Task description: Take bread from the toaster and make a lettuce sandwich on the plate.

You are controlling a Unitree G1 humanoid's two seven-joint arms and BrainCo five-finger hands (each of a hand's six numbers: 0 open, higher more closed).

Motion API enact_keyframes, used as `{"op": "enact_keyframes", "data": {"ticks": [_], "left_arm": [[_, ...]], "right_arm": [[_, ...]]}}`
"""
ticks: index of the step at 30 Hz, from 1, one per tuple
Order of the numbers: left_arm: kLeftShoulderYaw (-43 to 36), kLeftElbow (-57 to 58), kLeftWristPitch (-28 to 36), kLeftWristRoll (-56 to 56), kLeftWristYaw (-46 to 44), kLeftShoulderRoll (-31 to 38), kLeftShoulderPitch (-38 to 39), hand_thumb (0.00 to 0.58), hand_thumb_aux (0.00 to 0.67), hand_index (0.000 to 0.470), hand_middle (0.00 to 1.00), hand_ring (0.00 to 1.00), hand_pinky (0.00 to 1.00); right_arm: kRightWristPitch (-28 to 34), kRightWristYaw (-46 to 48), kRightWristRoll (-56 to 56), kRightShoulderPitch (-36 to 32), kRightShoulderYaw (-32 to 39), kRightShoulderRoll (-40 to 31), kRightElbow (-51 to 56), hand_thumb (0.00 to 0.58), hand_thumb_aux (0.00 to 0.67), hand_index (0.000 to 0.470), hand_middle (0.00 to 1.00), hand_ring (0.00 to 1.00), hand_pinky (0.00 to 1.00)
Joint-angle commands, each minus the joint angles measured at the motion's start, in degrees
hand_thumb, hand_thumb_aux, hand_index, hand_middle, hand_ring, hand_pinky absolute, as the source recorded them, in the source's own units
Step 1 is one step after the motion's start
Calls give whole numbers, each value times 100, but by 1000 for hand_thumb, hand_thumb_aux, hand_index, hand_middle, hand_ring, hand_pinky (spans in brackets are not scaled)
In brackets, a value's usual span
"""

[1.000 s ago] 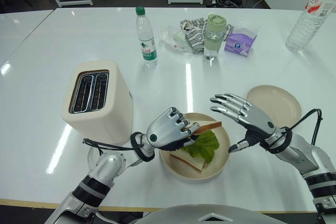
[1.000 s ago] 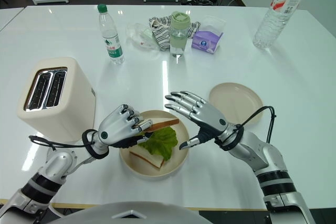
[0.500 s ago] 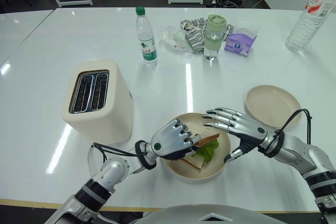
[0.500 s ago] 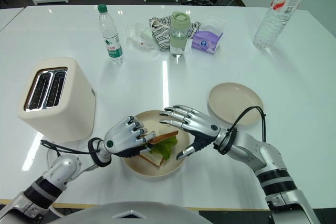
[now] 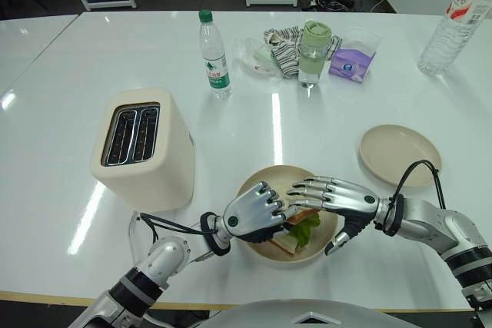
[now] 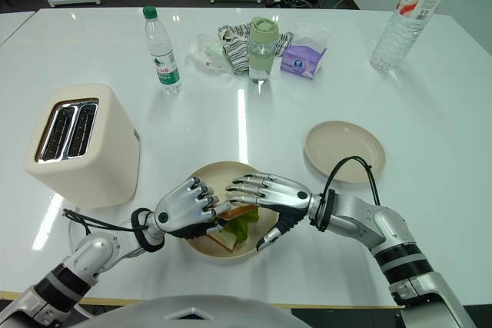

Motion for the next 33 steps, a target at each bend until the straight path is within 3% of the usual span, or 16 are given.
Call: {"op": "enact_keyframes", "data": {"ticks": [1,4,5,6,7,8,14,21,25,29,30,31,32,33], "left_arm": [[-4,118,-171,-326,-233,63,-16,580,670,470,1000,1000,1000],[166,-11,-473,-990,-550,118,-1,580,670,470,1000,1000,1000],[233,-90,-556,-1213,-681,135,15,580,670,470,914,914,914],[285,-166,-646,-1488,-855,150,48,580,670,470,443,443,443],[325,-248,-741,-1849,-1065,153,107,462,368,258,0,0,0],[368,-329,-816,-2096,-1244,150,145,0,0,0,0,0,0],[1181,-1533,-1121,-4798,-2847,790,381,0,0,0,0,0,0],[2561,-1326,-1445,-6179,-3557,1158,898,0,0,0,0,0,0],[3039,-982,-1660,-6894,-3957,1218,1253,0,0,0,0,0,0],[3081,-825,-2058,-7197,-4532,1319,1741,0,0,0,0,0,0],[3081,-786,-2132,-7199,-4670,1333,1874,108,66,46,0,0,0],[3071,-695,-2236,-7126,-4795,1345,1991,503,426,299,0,0,0],[3031,-599,-2339,-7059,-4963,1410,2146,580,670,470,0,0,0],[2969,-495,-2460,-7007,-5122,1482,2291,580,670,470,0,0,0]], "right_arm": [[-80,549,-75,-225,329,-277,392,0,0,0,0,0,0],[-65,810,-134,-419,546,-340,762,0,0,0,0,0,0],[-58,857,-167,-467,623,-346,876,0,0,0,0,0,0],[-46,906,-178,-493,692,-351,943,0,0,0,0,0,0],[-38,926,-182,-511,744,-354,982,0,0,0,0,0,0],[-36,926,-175,-527,783,-358,1005,0,0,0,0,0,0],[-16,799,-196,-529,916,-273,1063,0,0,0,0,0,0],[-20,137,-72,-391,577,-106,554,0,0,0,0,0,0],[64,-699,1052,-78,-377,218,114,0,0,0,0,0,0],[239,-569,3150,813,-829,39,-526,0,0,0,0,0,0],[291,-398,3590,1081,-843,-120,-692,0,0,0,0,0,0],[320,-155,3973,1356,-815,-339,-807,0,0,0,0,0,0],[351,149,4300,1678,-773,-617,-888,0,0,0,0,0,0],[233,458,4554,1951,-692,-916,-862,0,0,0,0,0,0]]}}
